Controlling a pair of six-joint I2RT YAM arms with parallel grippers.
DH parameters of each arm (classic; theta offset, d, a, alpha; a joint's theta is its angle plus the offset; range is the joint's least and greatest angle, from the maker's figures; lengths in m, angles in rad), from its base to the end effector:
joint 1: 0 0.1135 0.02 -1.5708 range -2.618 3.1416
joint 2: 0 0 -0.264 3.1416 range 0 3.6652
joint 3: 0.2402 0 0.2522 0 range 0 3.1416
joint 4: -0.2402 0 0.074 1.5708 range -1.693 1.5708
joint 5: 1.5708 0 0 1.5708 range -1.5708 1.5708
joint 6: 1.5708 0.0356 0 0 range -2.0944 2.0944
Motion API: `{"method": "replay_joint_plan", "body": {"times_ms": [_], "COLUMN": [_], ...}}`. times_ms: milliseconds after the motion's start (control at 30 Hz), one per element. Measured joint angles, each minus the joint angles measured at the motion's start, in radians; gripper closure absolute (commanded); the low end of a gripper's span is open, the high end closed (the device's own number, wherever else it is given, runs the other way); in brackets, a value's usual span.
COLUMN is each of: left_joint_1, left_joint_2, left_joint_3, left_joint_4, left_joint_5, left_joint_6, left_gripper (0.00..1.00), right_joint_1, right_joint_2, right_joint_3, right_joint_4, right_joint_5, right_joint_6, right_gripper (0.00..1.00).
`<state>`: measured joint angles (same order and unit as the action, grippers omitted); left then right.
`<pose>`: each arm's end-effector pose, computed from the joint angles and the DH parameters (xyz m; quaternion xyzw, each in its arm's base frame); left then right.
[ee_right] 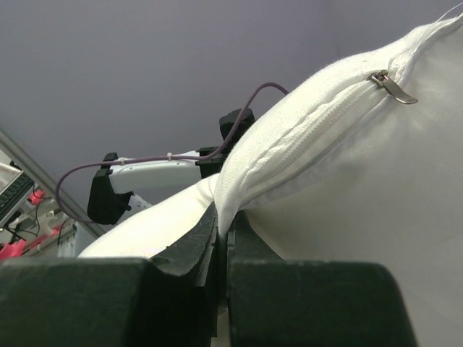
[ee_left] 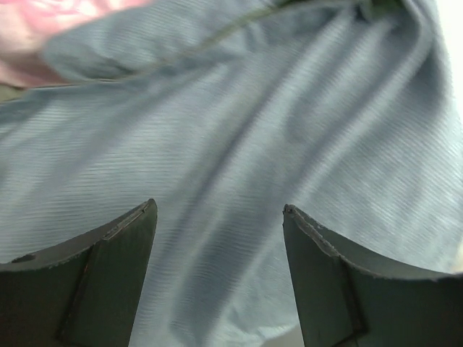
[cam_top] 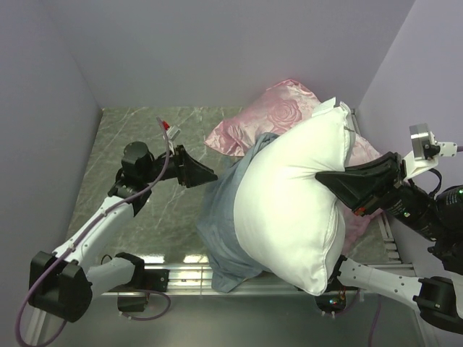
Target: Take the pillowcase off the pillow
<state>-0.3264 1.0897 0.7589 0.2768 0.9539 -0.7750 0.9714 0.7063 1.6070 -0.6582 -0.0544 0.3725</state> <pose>0.2213 -0.1056 0.3196 0.1644 0.6990 -0.6037 0.3463 0.0157 0.0264 0.5404 -0.2022 0.5824 0.5031 0.6056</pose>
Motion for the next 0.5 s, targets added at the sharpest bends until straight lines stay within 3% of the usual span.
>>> {"method": "replay_joint_plan", "body": {"times_ms": [267,367,400,433,500], "left_joint_1": [-0.1,-0.11,-0.111,-0.112,-0.113], "left_joint_2": [-0.063,-0.031,-0.021,-0.013,-0.001], "left_joint_3": [0.041,0.097,0.111,0.117,0.121], "left_joint_4": [-0.066,-0.097,-0.106,-0.111,-0.118], "left_joint_5": [-0.035,-0.074,-0.09,-0.1,-0.116], "left_joint_6": [0.081,0.109,0.117,0.121,0.129], "left_gripper": [0.27,0.4,0.53,0.6,0.67], "right_joint_1": [0.0,0.0,0.0,0.0,0.0], "right_joint_2": [0.003,0.011,0.014,0.018,0.026], "right_joint_3": [-0.01,-0.009,-0.008,-0.008,-0.002], "right_joint_4": [0.02,0.024,0.025,0.027,0.028], "right_joint_5": [-0.023,-0.026,-0.027,-0.027,-0.027], "right_joint_6": [0.002,0.005,0.005,0.005,0.006], "right_gripper": [1.0,1.0,1.0,1.0,1.0]}}
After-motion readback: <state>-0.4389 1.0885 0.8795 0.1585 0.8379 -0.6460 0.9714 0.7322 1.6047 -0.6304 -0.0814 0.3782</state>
